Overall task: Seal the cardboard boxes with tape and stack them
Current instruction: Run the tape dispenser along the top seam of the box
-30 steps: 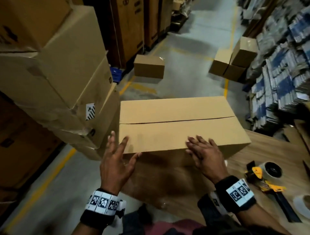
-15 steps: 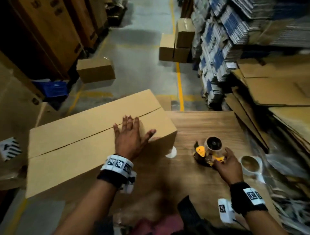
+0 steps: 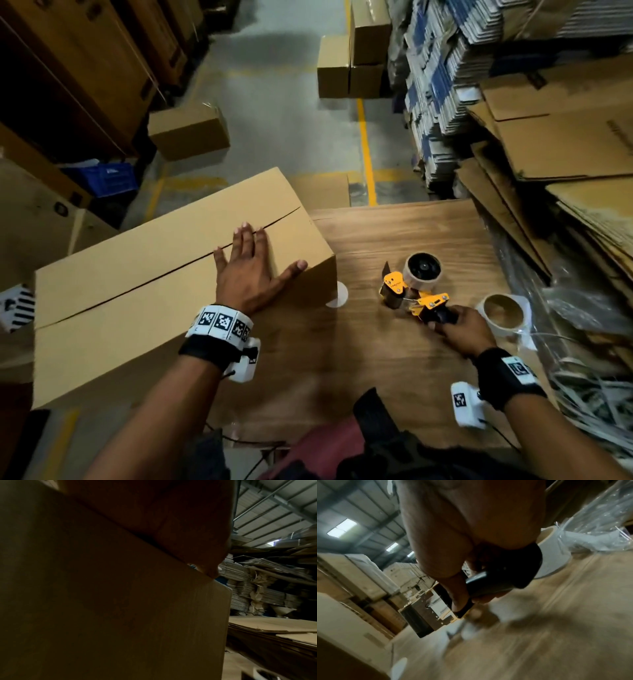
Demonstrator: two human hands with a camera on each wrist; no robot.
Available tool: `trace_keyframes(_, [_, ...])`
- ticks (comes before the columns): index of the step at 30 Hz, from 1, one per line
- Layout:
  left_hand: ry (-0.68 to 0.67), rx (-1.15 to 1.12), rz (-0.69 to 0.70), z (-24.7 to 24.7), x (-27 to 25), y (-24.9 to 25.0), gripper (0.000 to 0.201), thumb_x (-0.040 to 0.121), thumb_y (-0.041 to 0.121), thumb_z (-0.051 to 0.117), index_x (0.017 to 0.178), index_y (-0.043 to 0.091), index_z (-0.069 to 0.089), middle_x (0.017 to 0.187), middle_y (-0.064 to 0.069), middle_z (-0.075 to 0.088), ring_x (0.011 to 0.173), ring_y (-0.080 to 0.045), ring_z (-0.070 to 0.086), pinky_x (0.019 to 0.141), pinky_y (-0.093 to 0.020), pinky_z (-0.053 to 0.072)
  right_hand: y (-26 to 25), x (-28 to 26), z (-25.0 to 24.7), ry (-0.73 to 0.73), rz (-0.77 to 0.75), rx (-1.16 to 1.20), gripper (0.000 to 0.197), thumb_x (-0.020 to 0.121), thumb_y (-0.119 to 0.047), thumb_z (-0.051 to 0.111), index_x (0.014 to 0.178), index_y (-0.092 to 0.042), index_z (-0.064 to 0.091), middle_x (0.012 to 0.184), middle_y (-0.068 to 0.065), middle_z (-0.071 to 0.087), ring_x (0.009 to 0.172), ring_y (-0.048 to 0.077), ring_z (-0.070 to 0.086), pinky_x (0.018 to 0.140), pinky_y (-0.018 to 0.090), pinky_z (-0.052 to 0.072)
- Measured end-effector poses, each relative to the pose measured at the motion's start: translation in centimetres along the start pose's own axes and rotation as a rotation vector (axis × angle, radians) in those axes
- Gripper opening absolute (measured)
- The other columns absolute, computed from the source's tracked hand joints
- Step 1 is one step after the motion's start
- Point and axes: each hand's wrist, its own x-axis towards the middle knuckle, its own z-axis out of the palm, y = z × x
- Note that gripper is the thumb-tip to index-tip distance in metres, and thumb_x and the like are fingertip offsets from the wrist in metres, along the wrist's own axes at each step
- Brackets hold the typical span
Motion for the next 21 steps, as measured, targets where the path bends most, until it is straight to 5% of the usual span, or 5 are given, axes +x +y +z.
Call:
trace_keyframes(3, [0.014, -0.003, 0.015, 0.1, -1.3, -0.1, 0.132, 0.068, 0.107, 0.004, 0.167, 0.020, -0.001, 0.175, -0.004, -0.011, 0.161, -0.022, -0.010, 0.127, -0.061, -0.003, -2.8, -2.5, -1.2, 0.065, -0.101, 0.256, 0.020, 0.076, -0.019, 0.091, 0.084, -0.018, 0.073, 0.069, -0.004, 0.070, 0.054, 0.008, 0.056, 0.044, 0.025, 0.042])
trace_keyframes(12, [-0.065, -0.185, 0.104, 1.3, -6.2, 5.6, 0.132, 0.065, 0.107, 0.003, 0.167, 0.023, 0.008, 0.175, 0.007, -0.005, 0.160, -0.013, -0.008, 0.127, -0.057, -0.006, -13.6, -9.7, -8.1, 0.095, -0.357, 0.421, 0.022, 0.077, -0.020, 0.090, 0.095, -0.021, 0.077, 0.073, -0.010, 0.074, 0.061, 0.006, 0.063, 0.051, 0.025, 0.044])
trace_keyframes(14, [-0.090, -0.409, 0.131, 0.6, -7.2, 6.3, 0.127, 0.067, 0.107, 0.011, 0.166, 0.027, 0.018, 0.174, 0.007, 0.010, 0.161, -0.012, 0.002, 0.129, -0.052, -0.001, -15.9, -11.7, -8.3, 0.082, -0.392, 0.429, 0.022, 0.076, -0.020, 0.091, 0.094, -0.022, 0.079, 0.077, -0.005, 0.076, 0.065, 0.014, 0.065, 0.058, 0.032, 0.045])
trace_keyframes(18, [0.130, -1.398, 0.112, -2.7, -8.4, 3.1, 0.083, 0.071, 0.066, 0.082, 0.142, 0.029, 0.058, 0.149, 0.007, 0.058, 0.141, -0.008, 0.051, 0.107, -0.020, 0.047, -19.4, -15.4, -7.1, -0.093, -0.434, 0.445, 0.020, 0.075, -0.012, 0.089, 0.092, -0.016, 0.080, 0.068, 0.003, 0.071, 0.054, 0.015, 0.053, 0.054, 0.028, 0.039])
trace_keyframes(21, [0.274, -1.660, 0.117, -5.0, -8.9, -1.4, 0.081, 0.060, 0.044, 0.090, 0.134, 0.029, 0.061, 0.140, 0.005, 0.066, 0.134, -0.008, 0.059, 0.104, -0.029, 0.053, -22.3, -18.2, -5.1, -0.218, -0.459, 0.440, 0.019, 0.077, -0.002, 0.085, 0.090, -0.014, 0.080, 0.061, 0.002, 0.067, 0.047, 0.021, 0.045, 0.044, 0.024, 0.033])
